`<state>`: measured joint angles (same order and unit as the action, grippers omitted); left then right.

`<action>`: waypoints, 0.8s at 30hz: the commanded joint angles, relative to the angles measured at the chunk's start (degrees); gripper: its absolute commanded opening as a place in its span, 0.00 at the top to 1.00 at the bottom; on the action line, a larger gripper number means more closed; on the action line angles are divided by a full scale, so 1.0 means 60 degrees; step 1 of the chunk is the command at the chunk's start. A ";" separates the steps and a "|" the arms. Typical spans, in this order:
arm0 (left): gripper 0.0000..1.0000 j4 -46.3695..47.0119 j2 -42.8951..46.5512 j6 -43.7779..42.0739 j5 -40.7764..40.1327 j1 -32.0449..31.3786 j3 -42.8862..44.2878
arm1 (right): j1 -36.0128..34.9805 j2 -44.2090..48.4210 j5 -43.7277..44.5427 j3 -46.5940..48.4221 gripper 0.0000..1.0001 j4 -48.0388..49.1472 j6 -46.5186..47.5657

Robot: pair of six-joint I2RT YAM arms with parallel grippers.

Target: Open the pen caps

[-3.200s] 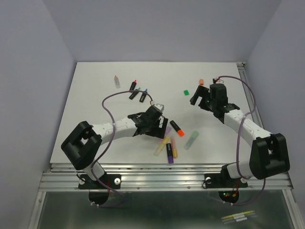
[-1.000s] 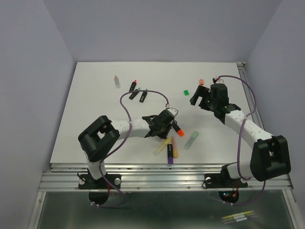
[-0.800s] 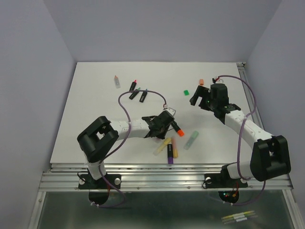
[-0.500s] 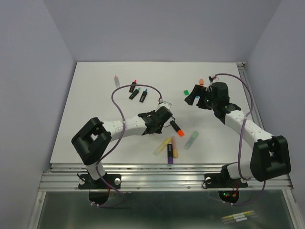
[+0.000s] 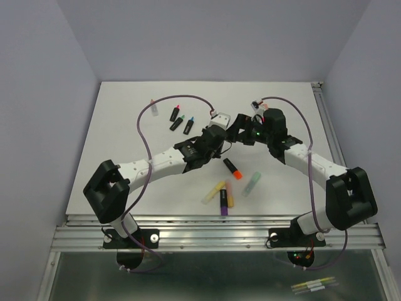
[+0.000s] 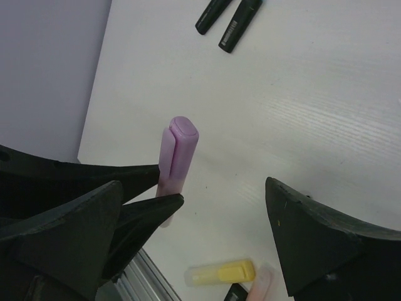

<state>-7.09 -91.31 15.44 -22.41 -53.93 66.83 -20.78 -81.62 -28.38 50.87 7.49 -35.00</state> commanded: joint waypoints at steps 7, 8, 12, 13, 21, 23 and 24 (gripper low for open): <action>1.00 0.1138 0.0599 -0.0435 0.0834 0.0024 0.0391 | -0.0317 -0.0340 0.0043 0.0413 0.05 0.1460 -0.0741; 1.00 0.1138 0.0613 -0.0420 0.0922 0.0009 0.0390 | -0.0331 -0.0399 0.0043 0.0413 0.07 0.1520 -0.0787; 1.00 0.1138 0.0745 -0.0318 0.1143 0.0024 0.0376 | -0.0404 -0.0634 0.0028 0.0559 0.17 0.1536 -0.0948; 1.00 0.1356 0.0745 -0.0332 0.1201 0.0009 0.0390 | -0.0463 -0.0663 0.0072 0.0588 0.23 0.1536 -0.0992; 1.00 0.1402 0.0614 -0.0347 0.1420 0.0024 0.0390 | -0.0683 -0.0605 0.0920 0.0516 0.64 0.1565 -0.0978; 1.00 0.1387 0.0643 -0.0303 0.1494 0.0024 0.0332 | -0.0683 -0.0576 0.1286 0.0515 0.66 0.1463 -0.0904; 1.00 0.1373 0.0657 -0.0260 0.1596 0.0024 0.0230 | -0.0698 -0.0576 0.1549 0.0515 0.68 0.1433 -0.0875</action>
<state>-1.74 -89.71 14.00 -14.85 -53.76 66.92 -24.47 -85.89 -24.77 51.07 14.39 -41.52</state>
